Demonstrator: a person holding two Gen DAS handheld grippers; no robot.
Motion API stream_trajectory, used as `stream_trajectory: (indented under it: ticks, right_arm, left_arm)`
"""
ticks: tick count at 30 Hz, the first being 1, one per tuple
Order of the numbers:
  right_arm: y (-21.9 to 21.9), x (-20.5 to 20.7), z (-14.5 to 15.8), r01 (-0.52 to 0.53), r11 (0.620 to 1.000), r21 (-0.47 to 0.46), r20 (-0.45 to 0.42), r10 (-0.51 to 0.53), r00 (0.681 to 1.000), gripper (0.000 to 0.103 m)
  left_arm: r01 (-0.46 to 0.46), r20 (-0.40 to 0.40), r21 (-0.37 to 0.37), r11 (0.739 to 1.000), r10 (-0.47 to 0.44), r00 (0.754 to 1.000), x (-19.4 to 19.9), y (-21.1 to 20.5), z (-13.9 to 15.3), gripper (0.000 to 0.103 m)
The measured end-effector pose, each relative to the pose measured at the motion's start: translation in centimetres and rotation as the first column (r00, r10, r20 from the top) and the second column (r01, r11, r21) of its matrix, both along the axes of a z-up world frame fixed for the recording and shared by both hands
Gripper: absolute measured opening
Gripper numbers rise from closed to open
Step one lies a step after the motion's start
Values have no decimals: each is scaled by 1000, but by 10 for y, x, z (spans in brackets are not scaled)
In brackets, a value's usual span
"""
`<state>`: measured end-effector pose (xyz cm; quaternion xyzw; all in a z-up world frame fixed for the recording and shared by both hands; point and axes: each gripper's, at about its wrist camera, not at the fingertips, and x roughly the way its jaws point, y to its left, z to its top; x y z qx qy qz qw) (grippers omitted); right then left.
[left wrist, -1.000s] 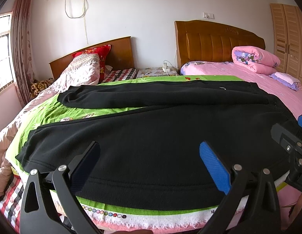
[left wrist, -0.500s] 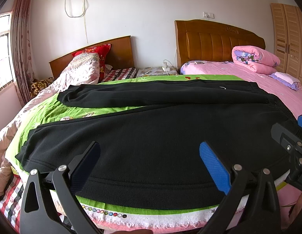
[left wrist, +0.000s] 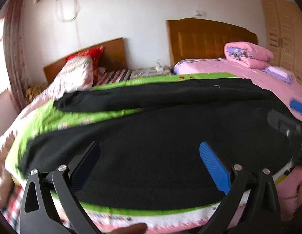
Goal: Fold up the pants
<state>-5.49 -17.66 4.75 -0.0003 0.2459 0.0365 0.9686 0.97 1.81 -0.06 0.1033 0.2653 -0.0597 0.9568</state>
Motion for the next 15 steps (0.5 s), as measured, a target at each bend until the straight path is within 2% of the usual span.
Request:
stream_trajectory:
  ticks: [1, 3, 4, 5, 7, 9, 10, 12, 15]
  right_arm:
    - [-6, 14, 10, -50, 998, -27, -16, 49, 999, 99]
    - [-21, 43, 28, -76, 995, -64, -30, 75, 997, 99]
    - [-32, 68, 38, -102, 992, -80, -41, 99, 994, 99]
    - [-40, 93, 43, -117, 989, -93, -60, 111, 992, 99]
    - [-56, 147, 44, -129, 986, -102, -124, 116, 985, 99]
    - [-72, 210, 35, -155, 983, -94, -182, 136, 974, 99]
    - [-76, 234, 29, -172, 981, -88, -208, 150, 966, 99]
    - [-87, 276, 12, -193, 977, -94, -265, 163, 951, 99]
    - [-95, 335, -20, -250, 962, -105, -384, 193, 903, 99]
  left_arm:
    - [4, 23, 51, 999, -5, 1000, 5, -1, 8, 102]
    - [-14, 96, 138, 990, 1, 995, 21, 1, 28, 102]
    - [-27, 112, 153, 988, 10, 994, 31, 3, 37, 102]
    - [-35, 112, 159, 987, 17, 994, 42, 7, 45, 102]
    - [7, 33, 129, 992, -11, 999, 78, 15, 59, 102]
    - [69, -115, 24, 997, -66, 991, 120, 24, 64, 102]
    - [93, -196, -79, 993, -107, 975, 148, 31, 63, 102]
    - [44, -266, -205, 978, -98, 959, 192, 43, 58, 102]
    - [-2, -320, -335, 942, -112, 941, 238, 56, 48, 102]
